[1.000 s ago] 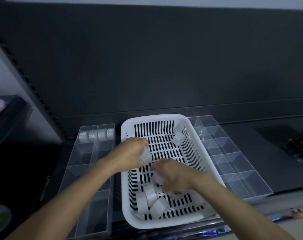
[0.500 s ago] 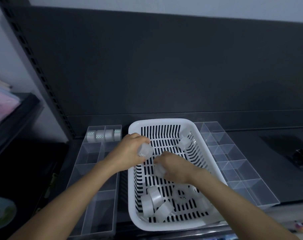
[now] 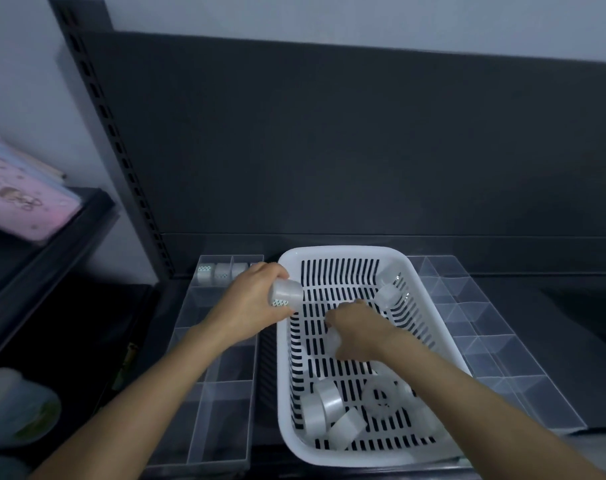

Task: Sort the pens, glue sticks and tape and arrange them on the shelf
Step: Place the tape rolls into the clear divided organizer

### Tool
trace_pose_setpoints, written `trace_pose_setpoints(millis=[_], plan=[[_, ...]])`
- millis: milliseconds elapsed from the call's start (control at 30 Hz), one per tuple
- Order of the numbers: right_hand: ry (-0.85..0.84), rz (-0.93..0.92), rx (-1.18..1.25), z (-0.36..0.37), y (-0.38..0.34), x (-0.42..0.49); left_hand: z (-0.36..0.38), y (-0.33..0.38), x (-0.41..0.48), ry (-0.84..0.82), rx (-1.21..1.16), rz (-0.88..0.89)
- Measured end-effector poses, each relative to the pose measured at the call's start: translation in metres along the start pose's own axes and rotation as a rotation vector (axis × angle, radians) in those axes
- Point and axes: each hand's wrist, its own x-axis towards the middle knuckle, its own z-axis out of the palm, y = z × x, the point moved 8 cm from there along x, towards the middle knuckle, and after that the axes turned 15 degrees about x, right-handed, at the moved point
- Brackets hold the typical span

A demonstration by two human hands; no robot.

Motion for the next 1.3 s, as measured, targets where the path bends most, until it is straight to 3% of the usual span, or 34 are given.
trace_pose_setpoints(millis=[100,333,567,967,1300], plan=[[0.114,0.035,0.2,-0.028,-0.003,0.001,-0.022,-0.018,-0.001,0.07,-0.029,-0.057],[0.4,-0.074,0.515,-0.066,-0.046,0.02,-0.052,-0.075,-0.007,0.135,-0.023,-0.16],[0.402,-0.145,0.626,-0.054,-0.096,0.051,-0.04,-0.122,-0.017,-0.009,0.022,-0.169],[0.277,-0.231,0.373,-0.019,-0.118,0.087,-0.006,-0.14,-0.013,-0.129,-0.106,-0.091],[0.255,-0.195,0.159,-0.003,-0.12,0.099,0.015,-0.154,-0.021,-0.035,-0.046,-0.078]])
